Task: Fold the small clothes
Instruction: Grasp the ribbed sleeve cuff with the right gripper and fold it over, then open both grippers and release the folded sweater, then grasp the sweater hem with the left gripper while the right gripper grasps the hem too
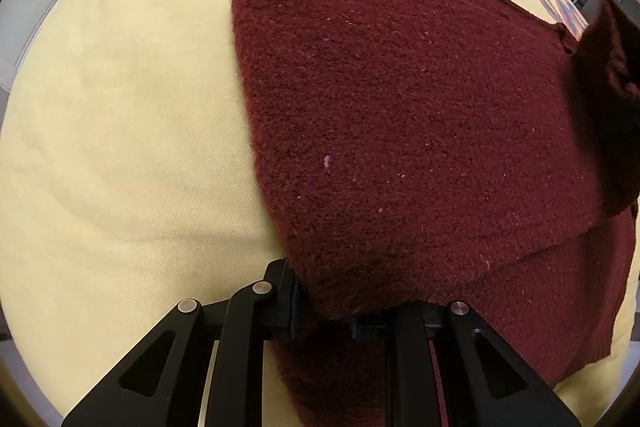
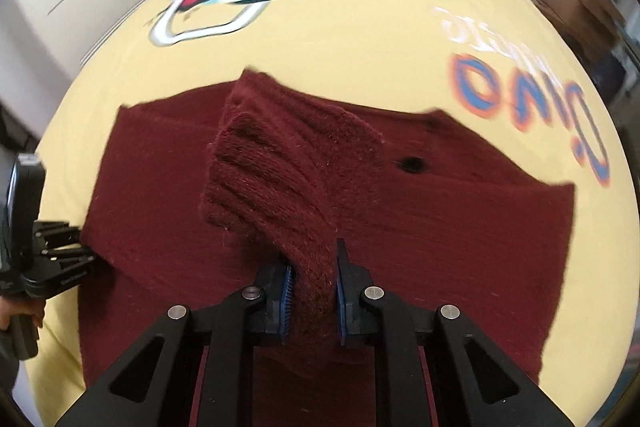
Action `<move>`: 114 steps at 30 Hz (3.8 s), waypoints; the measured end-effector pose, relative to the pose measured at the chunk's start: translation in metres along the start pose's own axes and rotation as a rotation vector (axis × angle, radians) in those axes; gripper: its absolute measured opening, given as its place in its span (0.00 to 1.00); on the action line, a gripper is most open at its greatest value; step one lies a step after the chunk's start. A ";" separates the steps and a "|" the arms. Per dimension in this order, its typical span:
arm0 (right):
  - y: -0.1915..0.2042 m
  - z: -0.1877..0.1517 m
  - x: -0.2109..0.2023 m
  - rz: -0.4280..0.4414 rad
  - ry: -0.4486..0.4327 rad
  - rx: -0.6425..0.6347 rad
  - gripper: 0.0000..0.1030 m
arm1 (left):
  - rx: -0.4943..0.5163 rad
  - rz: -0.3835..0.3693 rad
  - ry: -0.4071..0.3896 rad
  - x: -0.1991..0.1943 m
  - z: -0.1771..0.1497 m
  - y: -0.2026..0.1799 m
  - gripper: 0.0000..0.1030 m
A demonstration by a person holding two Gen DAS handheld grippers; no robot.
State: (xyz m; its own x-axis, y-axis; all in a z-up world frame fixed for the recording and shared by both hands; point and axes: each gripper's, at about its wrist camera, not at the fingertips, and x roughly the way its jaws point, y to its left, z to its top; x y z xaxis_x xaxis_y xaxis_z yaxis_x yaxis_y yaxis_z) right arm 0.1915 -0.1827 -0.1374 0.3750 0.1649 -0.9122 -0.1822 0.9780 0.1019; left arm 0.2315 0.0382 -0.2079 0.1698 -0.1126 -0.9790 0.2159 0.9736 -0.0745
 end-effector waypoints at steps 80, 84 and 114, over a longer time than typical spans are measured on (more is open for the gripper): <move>-0.106 -0.167 -0.104 -0.073 -0.023 0.118 1.00 | -0.003 -0.012 -0.167 -0.074 -0.104 -0.005 0.99; -0.122 -0.209 -0.095 -0.058 0.022 0.198 1.00 | -0.040 -0.018 -0.106 -0.079 -0.140 -0.009 0.99; -0.115 -0.296 -0.061 0.145 0.281 0.396 0.12 | -0.120 -0.217 0.171 -0.032 -0.178 -0.075 0.09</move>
State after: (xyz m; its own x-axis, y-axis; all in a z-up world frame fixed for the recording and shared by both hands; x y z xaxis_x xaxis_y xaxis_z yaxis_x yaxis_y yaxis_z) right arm -0.0798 -0.3427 -0.2113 0.1024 0.3149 -0.9436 0.1645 0.9301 0.3283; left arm 0.0385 0.0038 -0.2048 -0.0349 -0.2958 -0.9546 0.1130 0.9479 -0.2979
